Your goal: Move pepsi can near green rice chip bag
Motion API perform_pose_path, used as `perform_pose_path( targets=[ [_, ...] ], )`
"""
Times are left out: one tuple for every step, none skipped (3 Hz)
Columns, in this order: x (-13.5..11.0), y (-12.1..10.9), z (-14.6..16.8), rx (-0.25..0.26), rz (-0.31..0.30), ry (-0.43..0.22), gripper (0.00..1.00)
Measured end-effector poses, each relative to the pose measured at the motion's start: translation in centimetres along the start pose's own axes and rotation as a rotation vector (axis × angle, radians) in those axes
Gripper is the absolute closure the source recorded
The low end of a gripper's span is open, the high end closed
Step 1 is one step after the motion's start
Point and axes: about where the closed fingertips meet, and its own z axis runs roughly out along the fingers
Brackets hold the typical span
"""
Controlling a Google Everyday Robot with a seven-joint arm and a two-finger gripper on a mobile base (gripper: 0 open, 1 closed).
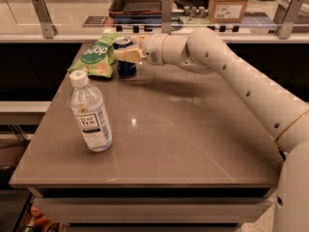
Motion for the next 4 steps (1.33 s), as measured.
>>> perform_pose_path(
  targets=[
    [-0.01, 0.19, 0.23, -0.005, 0.0, 0.0, 0.82],
    [-0.02, 0.39, 0.47, -0.009, 0.001, 0.0, 0.59],
    [-0.04, 0.57, 0.7, -0.013, 0.001, -0.001, 0.36],
    [-0.06, 0.77, 0.94, -0.018, 0.001, -0.001, 0.12]
  ],
)
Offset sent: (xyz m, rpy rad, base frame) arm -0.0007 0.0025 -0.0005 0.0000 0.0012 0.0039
